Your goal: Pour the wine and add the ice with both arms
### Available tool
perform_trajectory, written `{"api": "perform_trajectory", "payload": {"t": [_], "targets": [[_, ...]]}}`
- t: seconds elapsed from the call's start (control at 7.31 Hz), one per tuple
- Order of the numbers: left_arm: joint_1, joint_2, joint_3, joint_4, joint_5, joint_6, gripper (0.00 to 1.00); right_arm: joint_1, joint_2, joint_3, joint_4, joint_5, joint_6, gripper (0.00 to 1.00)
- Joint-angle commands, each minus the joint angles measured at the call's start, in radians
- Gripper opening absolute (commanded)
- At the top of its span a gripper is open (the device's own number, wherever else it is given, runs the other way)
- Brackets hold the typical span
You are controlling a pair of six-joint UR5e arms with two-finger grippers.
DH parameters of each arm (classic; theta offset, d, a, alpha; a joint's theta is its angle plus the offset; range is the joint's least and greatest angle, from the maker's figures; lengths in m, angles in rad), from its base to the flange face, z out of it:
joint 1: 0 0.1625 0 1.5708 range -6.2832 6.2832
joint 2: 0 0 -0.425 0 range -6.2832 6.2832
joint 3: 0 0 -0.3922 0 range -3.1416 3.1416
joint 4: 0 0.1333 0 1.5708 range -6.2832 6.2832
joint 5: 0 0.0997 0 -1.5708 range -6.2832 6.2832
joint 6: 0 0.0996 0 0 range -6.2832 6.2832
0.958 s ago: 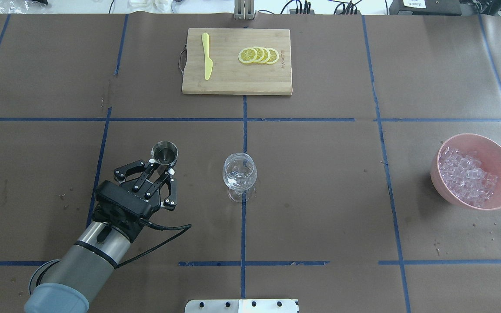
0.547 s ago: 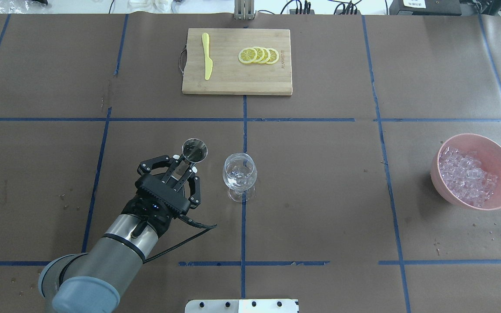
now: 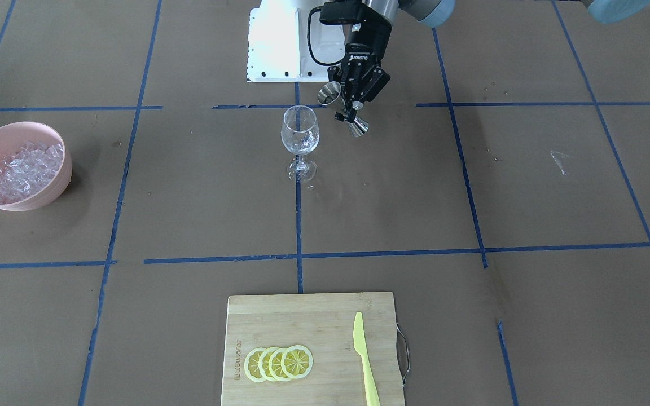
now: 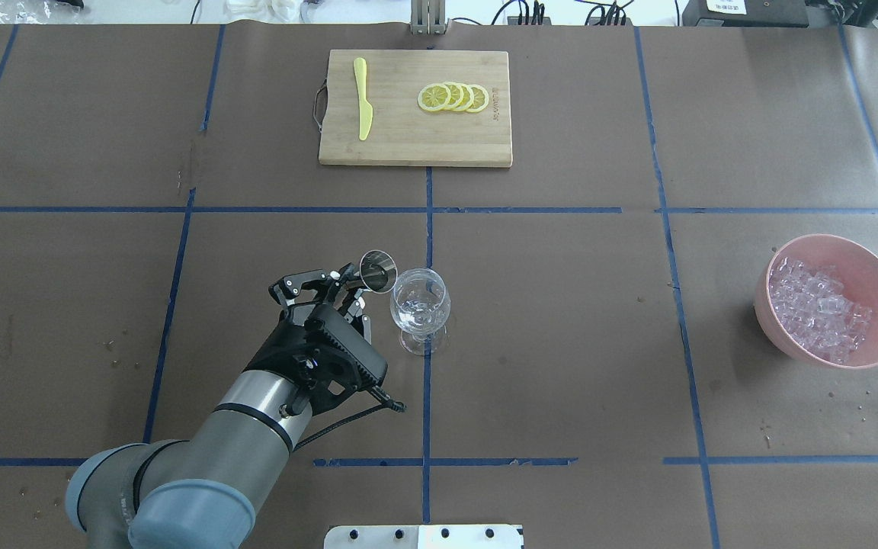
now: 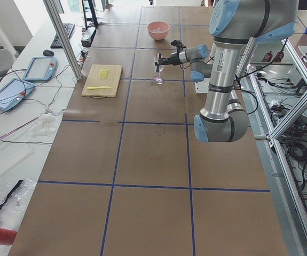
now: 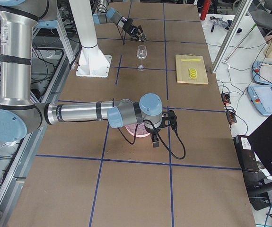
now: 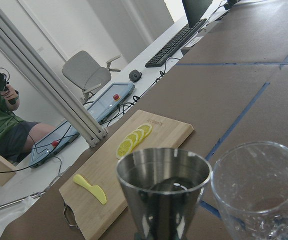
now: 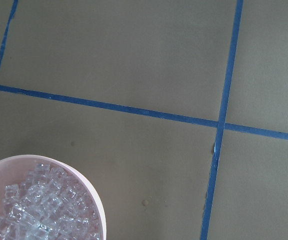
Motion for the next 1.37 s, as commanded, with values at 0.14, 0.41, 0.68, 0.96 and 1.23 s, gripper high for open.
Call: {"api": "perform_trajectory", "payload": {"t": [0.14, 0.41, 0.68, 0.96, 1.23], "targets": [[-0.003, -0.053, -0.01, 0.133, -0.001, 0.133, 0.0, 0.0, 0.0, 0.0, 0.0, 0.0, -0.001, 1.0], [-0.008, -0.069, -0.058, 0.254, -0.003, 0.186, 0.0, 0.0, -0.002, -0.002, 0.0, 0.0, -0.001, 1.0], [-0.017, -0.095, -0.058, 0.335, -0.004, 0.261, 0.0, 0.0, -0.002, 0.0, 0.0, 0.0, -0.001, 1.0], [-0.017, -0.107, -0.058, 0.422, -0.004, 0.31, 0.0, 0.0, -0.002, 0.0, 0.0, 0.0, -0.001, 1.0], [-0.024, -0.113, -0.058, 0.449, -0.094, 0.348, 0.0, 0.0, -0.002, 0.0, 0.002, 0.002, -0.001, 1.0]]}}
